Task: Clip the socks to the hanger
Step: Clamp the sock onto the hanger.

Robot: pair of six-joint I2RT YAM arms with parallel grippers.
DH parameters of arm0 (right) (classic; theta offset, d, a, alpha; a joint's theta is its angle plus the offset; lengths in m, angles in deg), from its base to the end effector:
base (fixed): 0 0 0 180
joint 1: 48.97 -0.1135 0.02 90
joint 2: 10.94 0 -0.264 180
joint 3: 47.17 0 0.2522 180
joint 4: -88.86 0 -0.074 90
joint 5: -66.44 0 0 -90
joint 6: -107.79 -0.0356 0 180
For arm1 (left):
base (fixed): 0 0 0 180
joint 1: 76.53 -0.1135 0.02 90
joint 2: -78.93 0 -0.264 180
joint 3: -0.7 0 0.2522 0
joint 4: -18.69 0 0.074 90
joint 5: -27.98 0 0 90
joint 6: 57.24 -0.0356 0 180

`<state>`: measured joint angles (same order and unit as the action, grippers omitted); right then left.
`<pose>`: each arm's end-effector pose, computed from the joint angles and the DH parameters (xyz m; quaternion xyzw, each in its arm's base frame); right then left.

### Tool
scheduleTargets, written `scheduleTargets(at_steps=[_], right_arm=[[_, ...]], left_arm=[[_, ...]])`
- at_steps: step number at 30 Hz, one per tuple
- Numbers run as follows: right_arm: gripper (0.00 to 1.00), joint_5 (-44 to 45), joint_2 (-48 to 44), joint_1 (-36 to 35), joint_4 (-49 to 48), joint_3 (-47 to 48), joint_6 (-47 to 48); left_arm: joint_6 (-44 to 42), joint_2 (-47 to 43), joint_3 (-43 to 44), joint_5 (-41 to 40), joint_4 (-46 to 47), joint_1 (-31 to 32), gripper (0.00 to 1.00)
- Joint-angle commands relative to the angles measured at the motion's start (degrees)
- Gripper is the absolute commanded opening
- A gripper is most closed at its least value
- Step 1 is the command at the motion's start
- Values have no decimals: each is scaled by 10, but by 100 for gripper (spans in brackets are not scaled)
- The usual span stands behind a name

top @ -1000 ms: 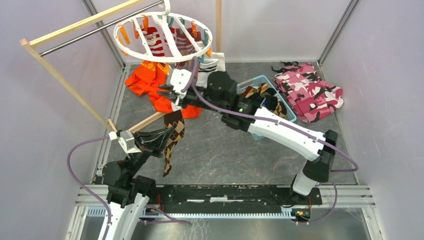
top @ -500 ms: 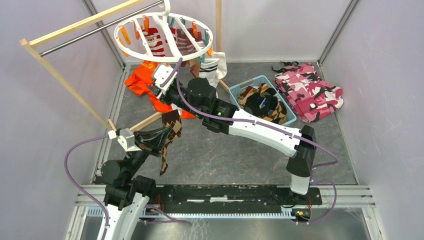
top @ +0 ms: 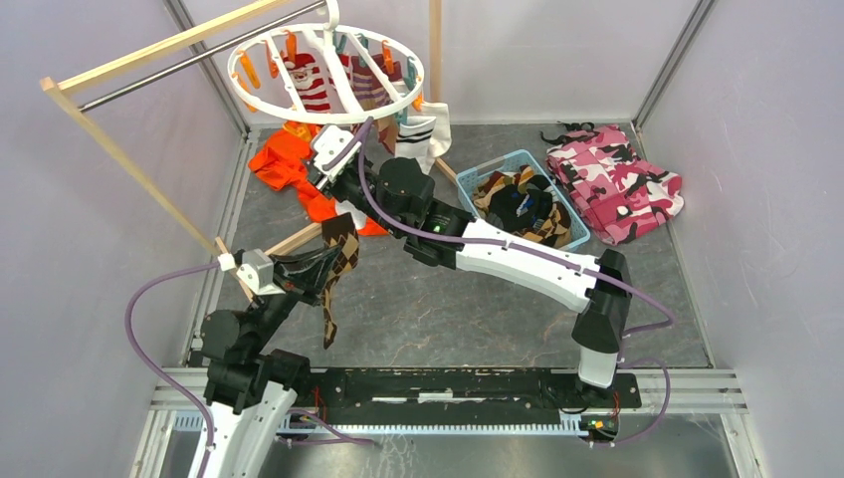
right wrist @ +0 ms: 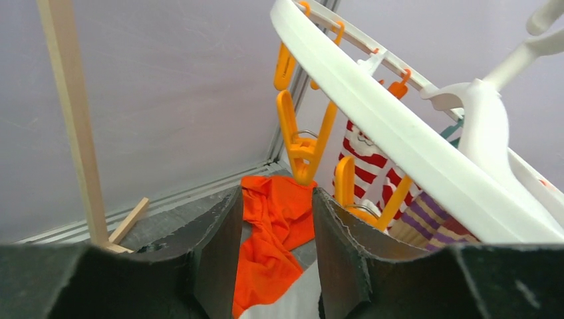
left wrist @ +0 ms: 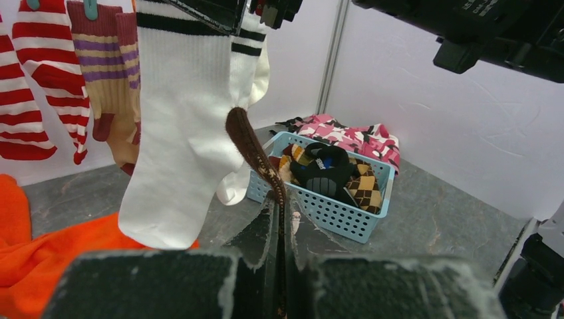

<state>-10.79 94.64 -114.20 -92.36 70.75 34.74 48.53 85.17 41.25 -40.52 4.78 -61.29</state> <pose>0.1927 0.3989 0.4472 -0.3383 0.5208 0.2565 0.7406 0.0605 -0.0300 0.3217 0.1506 0.5614 -0.3182 0.7489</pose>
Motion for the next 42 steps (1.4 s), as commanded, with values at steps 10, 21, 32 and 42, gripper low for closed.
scheduleTargets(at_steps=[10,21,32,42], right_arm=[[57,28,-57,14,-31,-22,46],[64,6,-66,37,-23,-11,25],[63,-42,-68,74,-23,6,-38],[62,-67,-96,92,-18,-25,-73]], left_arm=[[-59,50,13,8,60,0,2],[-42,105,-1,37,153,0,2],[-28,132,-7,50,202,0,2],[-20,142,-11,50,224,0,2]])
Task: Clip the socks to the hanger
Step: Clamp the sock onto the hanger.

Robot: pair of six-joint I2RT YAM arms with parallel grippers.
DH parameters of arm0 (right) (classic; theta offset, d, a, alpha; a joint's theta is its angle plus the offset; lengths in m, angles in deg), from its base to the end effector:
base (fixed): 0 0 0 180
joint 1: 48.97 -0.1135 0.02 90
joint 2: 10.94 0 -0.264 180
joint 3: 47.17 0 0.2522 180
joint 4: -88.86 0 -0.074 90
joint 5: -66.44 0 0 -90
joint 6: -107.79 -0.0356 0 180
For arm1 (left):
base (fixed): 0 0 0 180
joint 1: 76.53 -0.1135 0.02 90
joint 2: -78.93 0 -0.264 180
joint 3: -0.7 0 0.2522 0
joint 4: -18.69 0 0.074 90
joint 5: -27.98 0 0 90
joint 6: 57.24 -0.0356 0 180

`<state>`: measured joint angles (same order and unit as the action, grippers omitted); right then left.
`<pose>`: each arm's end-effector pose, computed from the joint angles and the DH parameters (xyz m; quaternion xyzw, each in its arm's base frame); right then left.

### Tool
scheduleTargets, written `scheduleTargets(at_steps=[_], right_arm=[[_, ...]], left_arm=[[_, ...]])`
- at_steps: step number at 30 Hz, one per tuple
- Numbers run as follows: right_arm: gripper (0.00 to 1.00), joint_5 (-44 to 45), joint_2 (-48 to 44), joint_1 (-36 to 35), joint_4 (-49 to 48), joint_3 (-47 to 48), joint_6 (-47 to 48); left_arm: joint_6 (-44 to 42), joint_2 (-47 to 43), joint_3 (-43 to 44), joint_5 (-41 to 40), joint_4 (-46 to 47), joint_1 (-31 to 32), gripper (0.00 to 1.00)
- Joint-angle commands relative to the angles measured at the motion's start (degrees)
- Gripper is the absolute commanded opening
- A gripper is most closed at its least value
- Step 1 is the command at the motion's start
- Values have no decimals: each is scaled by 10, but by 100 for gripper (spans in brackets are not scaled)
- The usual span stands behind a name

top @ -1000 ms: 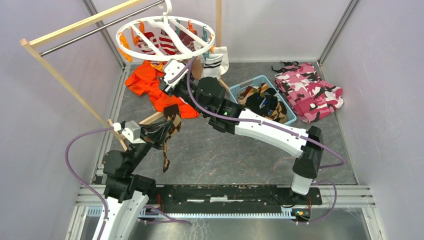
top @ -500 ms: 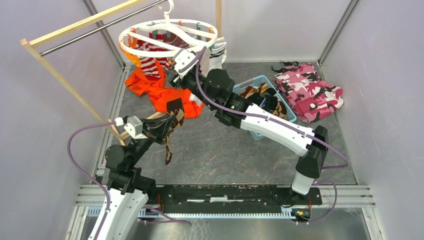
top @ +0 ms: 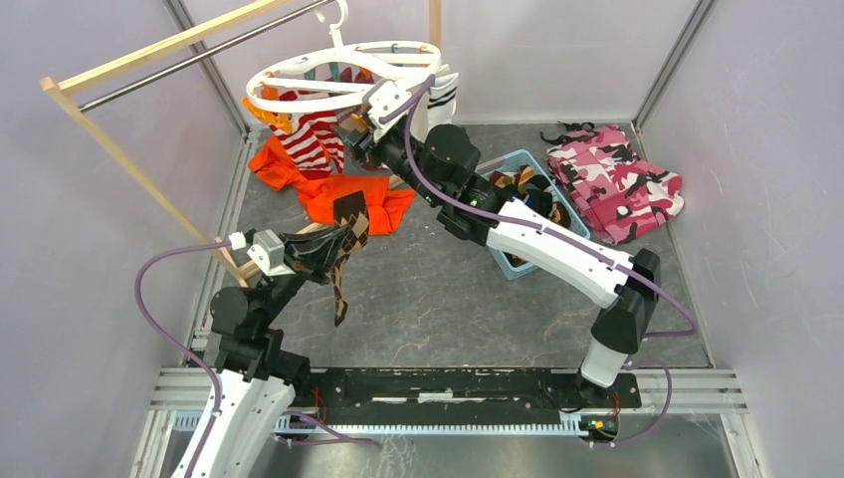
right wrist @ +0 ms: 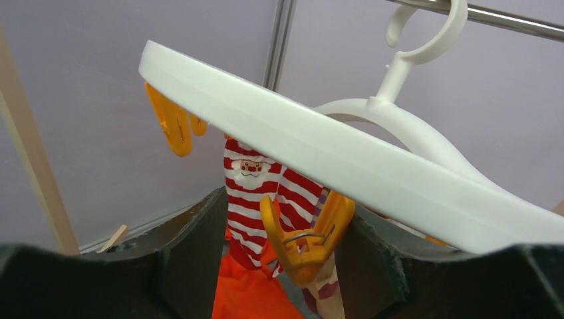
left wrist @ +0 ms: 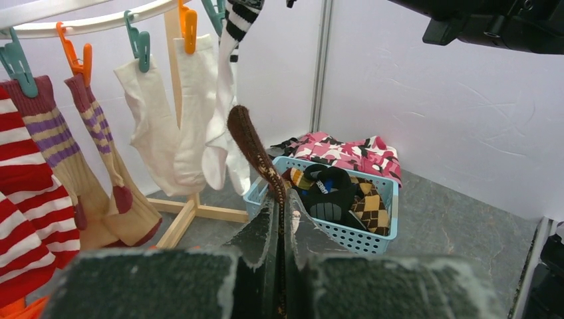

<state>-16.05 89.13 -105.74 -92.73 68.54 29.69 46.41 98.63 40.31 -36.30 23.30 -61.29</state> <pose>0.2304 0.3433 0.4738 -0.2903 0.5185 0.2707 0.7573 0.0973 -0.0425 0.3324 0.1945 0.5246 -0.3211 0.7641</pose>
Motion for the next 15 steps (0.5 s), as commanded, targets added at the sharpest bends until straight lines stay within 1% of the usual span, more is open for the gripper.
scheduleTargets(at_steps=[1,11,15], right_arm=[[62,-15,-43,10,-13,-5,-26],[62,-58,-62,23,-15,-30,-54],[56,-40,-61,25,-9,-26,-49]], left_arm=[[2,9,-2,9,43,0,2],[12,29,-4,17,68,0,2],[12,32,-4,17,73,0,2]])
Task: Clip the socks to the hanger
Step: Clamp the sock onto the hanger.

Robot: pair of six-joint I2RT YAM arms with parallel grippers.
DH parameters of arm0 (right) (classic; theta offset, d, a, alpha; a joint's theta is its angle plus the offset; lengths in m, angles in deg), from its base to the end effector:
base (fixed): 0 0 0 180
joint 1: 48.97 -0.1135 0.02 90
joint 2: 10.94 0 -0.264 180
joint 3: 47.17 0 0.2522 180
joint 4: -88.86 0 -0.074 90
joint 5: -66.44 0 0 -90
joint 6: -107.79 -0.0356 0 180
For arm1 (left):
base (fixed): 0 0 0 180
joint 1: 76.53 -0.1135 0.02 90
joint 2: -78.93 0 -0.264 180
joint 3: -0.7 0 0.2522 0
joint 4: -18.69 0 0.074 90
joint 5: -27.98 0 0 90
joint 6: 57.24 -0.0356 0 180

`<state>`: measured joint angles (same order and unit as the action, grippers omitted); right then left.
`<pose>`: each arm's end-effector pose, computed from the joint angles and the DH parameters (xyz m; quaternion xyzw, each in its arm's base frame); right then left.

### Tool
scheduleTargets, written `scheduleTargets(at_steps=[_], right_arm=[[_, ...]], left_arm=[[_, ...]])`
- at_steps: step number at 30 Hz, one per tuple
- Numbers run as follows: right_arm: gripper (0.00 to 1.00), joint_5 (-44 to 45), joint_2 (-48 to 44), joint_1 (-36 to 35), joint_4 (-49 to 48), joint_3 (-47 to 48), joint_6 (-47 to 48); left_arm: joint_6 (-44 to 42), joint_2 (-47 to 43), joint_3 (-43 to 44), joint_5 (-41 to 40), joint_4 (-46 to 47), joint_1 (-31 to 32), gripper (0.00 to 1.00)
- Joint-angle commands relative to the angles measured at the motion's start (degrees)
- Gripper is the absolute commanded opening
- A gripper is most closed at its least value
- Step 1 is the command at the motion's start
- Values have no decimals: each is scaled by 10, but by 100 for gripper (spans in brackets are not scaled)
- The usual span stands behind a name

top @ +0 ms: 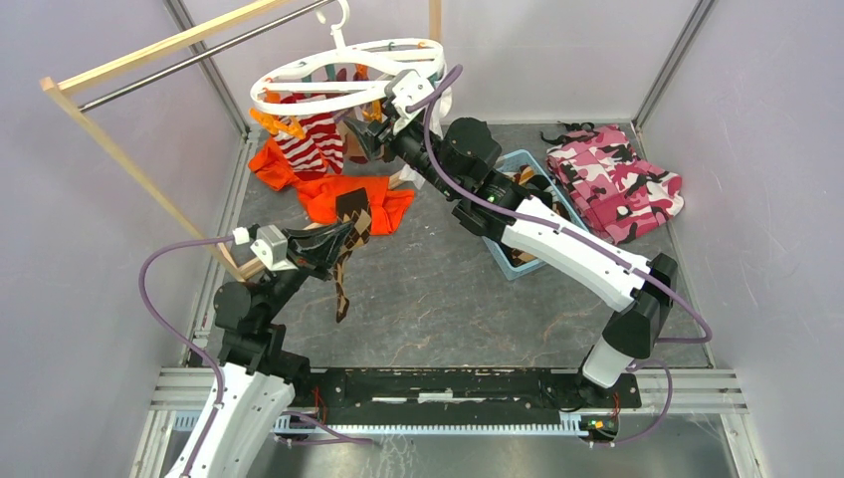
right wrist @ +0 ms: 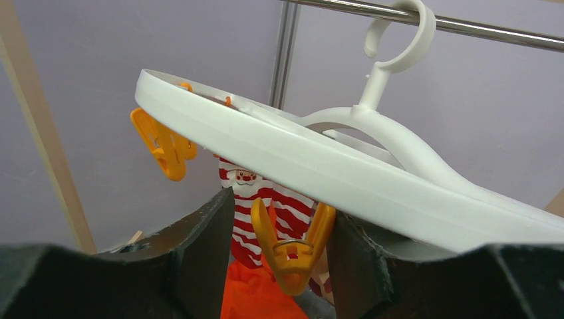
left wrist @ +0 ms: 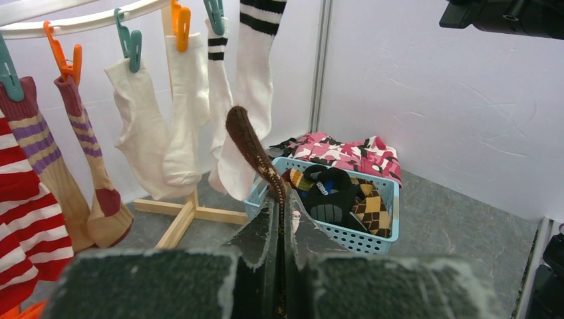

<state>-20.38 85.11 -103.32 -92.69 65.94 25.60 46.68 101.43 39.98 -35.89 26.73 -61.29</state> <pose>0.2305 0.3180 0.4850 -0.2818 0.5112 0.3058 0.7522 0.1056 -0.0450 0.3318 0.1965 0.5225 -0.3244 0.7637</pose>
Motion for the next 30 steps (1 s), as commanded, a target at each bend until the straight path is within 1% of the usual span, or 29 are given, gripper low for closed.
scheduleTargets(at_steps=[1,6,9,10,12,14,25,30], right_arm=[[55,8,-21,1,-8,1,-6],[44,23,-21,2,-6,1,-2],[42,24,-19,3,-8,3,-2],[43,23,-19,4,-8,3,-2],[50,21,-18,5,-9,5,-8],[53,19,-17,6,-11,8,-12],[56,34,-18,9,-16,9,-43],[55,37,-22,12,-25,-1,-58]], left_arm=[[11,5,-1,13,39,0,2],[12,10,-1,14,47,0,2],[13,16,0,16,54,0,2],[14,19,1,18,55,0,2],[15,22,1,19,59,0,2],[15,23,1,20,60,0,2],[19,29,1,19,70,-1,2],[22,34,1,20,78,0,2]])
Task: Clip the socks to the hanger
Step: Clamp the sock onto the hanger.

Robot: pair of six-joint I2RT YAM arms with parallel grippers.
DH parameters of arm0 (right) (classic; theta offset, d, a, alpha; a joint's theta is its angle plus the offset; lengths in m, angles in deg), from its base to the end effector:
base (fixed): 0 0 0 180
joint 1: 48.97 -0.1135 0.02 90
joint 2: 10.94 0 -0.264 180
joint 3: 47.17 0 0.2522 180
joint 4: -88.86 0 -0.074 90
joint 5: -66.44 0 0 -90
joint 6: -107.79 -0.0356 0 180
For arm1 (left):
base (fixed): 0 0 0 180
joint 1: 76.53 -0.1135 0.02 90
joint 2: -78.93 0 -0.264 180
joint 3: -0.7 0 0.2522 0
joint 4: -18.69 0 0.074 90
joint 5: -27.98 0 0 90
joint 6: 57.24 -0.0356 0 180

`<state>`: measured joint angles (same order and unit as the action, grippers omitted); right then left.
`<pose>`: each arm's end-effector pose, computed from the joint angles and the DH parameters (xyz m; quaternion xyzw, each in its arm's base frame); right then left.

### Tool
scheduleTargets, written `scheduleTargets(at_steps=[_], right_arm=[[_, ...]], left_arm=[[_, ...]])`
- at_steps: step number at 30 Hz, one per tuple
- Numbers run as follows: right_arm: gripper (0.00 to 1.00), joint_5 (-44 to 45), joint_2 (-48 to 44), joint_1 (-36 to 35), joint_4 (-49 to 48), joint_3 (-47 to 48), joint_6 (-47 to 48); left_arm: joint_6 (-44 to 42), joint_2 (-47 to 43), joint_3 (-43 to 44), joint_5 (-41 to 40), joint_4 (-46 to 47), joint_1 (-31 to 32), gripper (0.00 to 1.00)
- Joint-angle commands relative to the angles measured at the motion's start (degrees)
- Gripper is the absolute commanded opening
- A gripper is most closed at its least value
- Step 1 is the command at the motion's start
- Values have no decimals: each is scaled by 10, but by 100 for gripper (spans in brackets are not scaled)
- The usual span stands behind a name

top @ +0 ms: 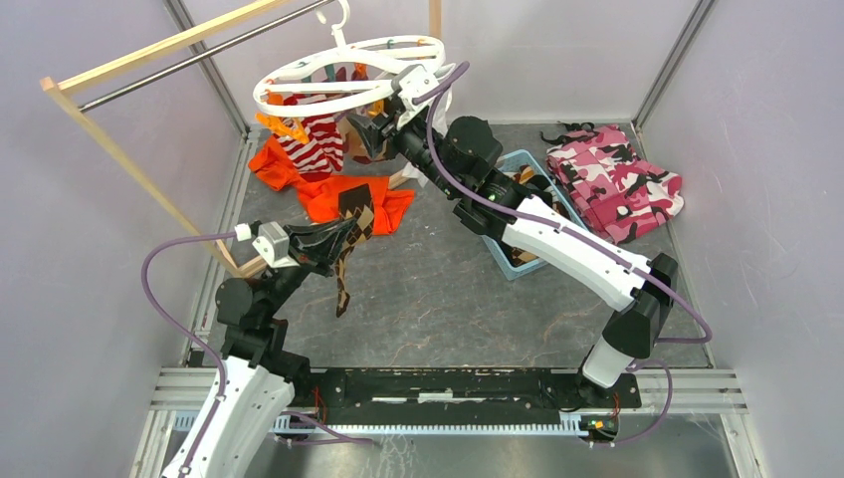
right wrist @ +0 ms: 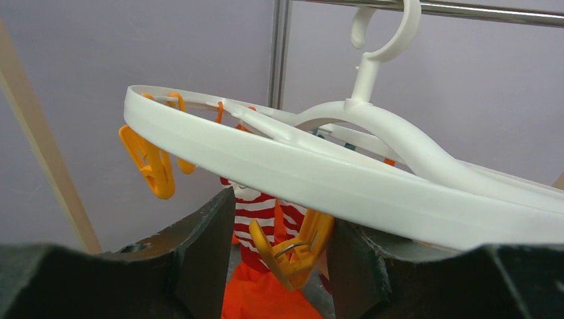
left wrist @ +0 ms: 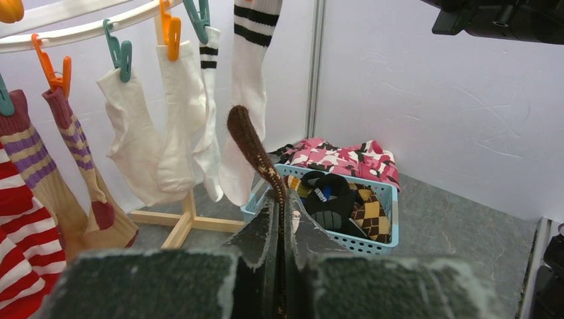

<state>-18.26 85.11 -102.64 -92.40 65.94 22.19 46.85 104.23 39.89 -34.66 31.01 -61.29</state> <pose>0.2354 0.3145 0.4844 -0.2511 0.5296 0.3129 0.7474 0.1124 -0.0476 0.3335 0.2059 0.5113 -0.3297 0.7664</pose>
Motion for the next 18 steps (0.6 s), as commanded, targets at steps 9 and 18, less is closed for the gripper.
scheduleTargets(at_steps=[9,18], right_arm=[[31,15,-26,10,-32,-8,-34],[0,-13,-31,19,-18,-5,-54]], left_arm=[[26,13,3,10,44,0,2],[85,67,18,21,107,0,2]])
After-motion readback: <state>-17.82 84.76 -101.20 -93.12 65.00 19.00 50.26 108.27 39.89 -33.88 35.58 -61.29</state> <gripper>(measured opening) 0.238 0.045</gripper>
